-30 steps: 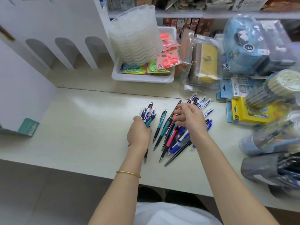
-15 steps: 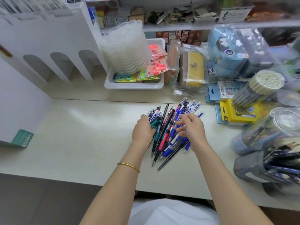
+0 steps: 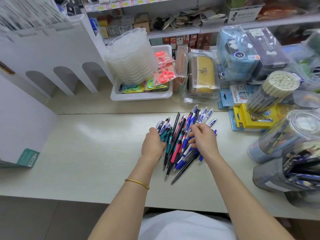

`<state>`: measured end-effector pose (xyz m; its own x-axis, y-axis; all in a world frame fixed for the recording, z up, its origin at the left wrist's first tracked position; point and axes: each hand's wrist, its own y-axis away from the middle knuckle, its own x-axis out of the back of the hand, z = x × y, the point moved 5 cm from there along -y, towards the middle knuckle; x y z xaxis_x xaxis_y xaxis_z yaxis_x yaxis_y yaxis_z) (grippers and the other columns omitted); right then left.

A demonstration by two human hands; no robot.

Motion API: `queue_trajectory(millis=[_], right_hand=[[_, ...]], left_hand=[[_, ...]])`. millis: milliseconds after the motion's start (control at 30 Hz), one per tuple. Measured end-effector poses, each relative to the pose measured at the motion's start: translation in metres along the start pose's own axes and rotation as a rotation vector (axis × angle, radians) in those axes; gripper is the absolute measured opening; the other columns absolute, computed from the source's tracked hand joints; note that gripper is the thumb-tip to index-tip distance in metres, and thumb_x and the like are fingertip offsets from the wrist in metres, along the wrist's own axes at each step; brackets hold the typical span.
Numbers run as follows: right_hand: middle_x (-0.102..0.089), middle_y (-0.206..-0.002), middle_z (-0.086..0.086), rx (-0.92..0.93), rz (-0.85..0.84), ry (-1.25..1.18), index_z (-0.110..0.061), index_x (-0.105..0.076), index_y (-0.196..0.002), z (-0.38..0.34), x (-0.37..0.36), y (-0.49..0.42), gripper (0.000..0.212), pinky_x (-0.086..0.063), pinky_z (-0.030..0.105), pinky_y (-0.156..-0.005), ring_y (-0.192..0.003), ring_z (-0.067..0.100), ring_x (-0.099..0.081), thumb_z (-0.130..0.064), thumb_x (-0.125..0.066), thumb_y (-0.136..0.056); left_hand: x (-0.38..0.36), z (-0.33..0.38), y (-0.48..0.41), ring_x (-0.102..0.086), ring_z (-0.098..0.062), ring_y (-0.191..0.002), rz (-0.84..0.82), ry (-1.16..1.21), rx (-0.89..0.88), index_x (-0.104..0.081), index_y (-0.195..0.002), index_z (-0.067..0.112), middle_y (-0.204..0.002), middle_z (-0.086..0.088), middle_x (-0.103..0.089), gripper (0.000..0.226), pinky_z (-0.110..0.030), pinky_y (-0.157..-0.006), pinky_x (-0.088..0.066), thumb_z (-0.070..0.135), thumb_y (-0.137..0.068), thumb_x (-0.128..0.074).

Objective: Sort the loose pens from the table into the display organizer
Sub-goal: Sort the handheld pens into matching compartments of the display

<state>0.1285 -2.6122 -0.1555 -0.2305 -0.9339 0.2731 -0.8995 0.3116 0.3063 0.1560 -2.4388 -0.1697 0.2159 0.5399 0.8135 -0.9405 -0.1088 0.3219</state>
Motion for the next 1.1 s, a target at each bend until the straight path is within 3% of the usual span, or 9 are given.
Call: queue_trajectory(millis=[200,600,767,933,1100], right_hand=[[-0.062,-0.078,0.001,0.059,0.033,0.101,-0.021,-0.055,-0.090,-0.001,-0.002,0.003,0.016,-0.055,0.048,-0.076,-0.070,0.023,-0.064,-0.023,-0.043,-0.100],[-0.058,-0.075,-0.003,0.123,0.044,0.184,-0.020,-0.055,-0.089,-0.007,-0.004,0.005,0.015,-0.051,0.040,-0.074,-0.076,0.026,-0.064,-0.023,-0.044,-0.099],[-0.058,-0.075,-0.002,0.136,0.039,0.196,-0.020,-0.054,-0.088,-0.008,-0.003,0.009,0.016,-0.050,0.040,-0.073,-0.075,0.025,-0.063,-0.023,-0.044,-0.099],[-0.056,-0.075,-0.003,0.140,0.031,0.190,-0.021,-0.053,-0.087,-0.008,-0.004,0.013,0.015,-0.049,0.039,-0.072,-0.076,0.026,-0.063,-0.023,-0.044,-0.099],[-0.056,-0.077,-0.004,0.141,0.022,0.180,-0.021,-0.054,-0.091,-0.009,-0.005,0.017,0.013,-0.049,0.038,-0.072,-0.078,0.024,-0.063,-0.022,-0.044,-0.099]], left_hand=[[-0.007,0.005,-0.002,-0.060,-0.031,-0.094,-0.052,-0.095,0.015,-0.041,-0.113,0.002,-0.110,-0.019,-0.056,0.034,-0.032,-0.069,-0.047,0.003,-0.088,-0.064],[-0.003,0.000,-0.004,-0.060,-0.032,-0.102,-0.008,-0.209,0.068,-0.041,-0.115,0.004,-0.113,-0.016,-0.058,0.042,-0.037,-0.078,-0.052,0.006,-0.085,-0.069],[-0.003,-0.004,-0.004,-0.046,-0.032,-0.116,-0.004,-0.267,0.059,-0.041,-0.118,0.003,-0.114,-0.015,-0.058,0.044,-0.035,-0.075,-0.046,0.019,-0.088,-0.069],[-0.002,-0.010,-0.003,-0.061,-0.031,-0.098,-0.009,-0.257,0.094,-0.044,-0.111,0.005,-0.106,-0.014,-0.062,0.046,-0.036,-0.072,-0.050,0.027,-0.084,-0.073],[0.001,-0.008,-0.002,-0.063,-0.030,-0.091,-0.007,-0.226,0.105,-0.042,-0.109,0.006,-0.097,-0.010,-0.059,0.046,-0.034,-0.066,-0.048,0.024,-0.082,-0.074]])
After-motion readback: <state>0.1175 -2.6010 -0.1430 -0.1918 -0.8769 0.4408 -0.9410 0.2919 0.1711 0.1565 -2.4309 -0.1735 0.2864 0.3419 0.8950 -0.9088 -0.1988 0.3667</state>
